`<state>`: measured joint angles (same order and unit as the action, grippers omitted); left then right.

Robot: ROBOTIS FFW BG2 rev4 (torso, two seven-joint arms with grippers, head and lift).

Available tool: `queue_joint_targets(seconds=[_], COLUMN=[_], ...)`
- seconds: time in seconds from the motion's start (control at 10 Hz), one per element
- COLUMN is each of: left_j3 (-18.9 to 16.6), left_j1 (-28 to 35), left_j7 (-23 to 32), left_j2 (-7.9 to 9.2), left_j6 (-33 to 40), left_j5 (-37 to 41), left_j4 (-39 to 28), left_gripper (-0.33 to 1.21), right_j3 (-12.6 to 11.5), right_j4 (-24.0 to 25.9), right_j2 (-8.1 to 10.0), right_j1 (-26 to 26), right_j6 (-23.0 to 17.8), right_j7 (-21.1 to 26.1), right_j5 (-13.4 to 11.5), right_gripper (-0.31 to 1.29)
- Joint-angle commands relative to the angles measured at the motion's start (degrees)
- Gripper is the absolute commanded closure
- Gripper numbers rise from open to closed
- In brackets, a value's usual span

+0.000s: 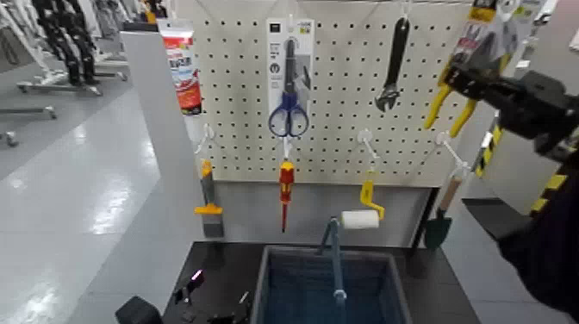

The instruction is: Put the yellow pliers into the crate.

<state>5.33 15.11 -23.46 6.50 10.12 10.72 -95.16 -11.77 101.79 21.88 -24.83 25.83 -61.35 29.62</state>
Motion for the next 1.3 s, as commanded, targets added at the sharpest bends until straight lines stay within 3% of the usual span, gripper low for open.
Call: queue_joint_targets(seconds=[0.1, 0.4, 0.7, 1.0, 1.3], left_j3=[0.1, 0.1, 0.1, 0.1, 0.3], left_j1=[-0.1, -0.1, -0.1, -0.1, -0.2], left_j7=[0.0, 0.0, 0.0, 0.0, 0.0], left_j2=[0.00, 0.00, 0.18, 0.26, 0.44], left_j6=[0.0, 0.0, -0.1, -0.2, -0.2], left_j5=[0.0, 0.0, 0.0, 0.0, 0.0], left_j4=[0.1, 0.1, 0.0, 0.1, 0.1], left_gripper=[0.12, 0.12, 0.12, 0.12, 0.12], right_j3=[0.1, 0.2, 0.9, 3.4, 5.0], right_j4=[0.4, -0.2, -2.2, -5.9, -10.4], right_j2=[-5.10, -8.88, -11.16, -11.34, -11.16], right_j1=[4.9, 11.0, 16.1, 18.6, 19.7], right_j6=[-0.8, -0.2, 0.9, 1.3, 1.7], right_j7=[0.8, 1.5, 1.9, 1.7, 1.8], right_j5=[-0.1, -1.8, -2.4, -2.9, -5.1], right_gripper=[1.11, 1.11, 1.11, 1.11, 1.11])
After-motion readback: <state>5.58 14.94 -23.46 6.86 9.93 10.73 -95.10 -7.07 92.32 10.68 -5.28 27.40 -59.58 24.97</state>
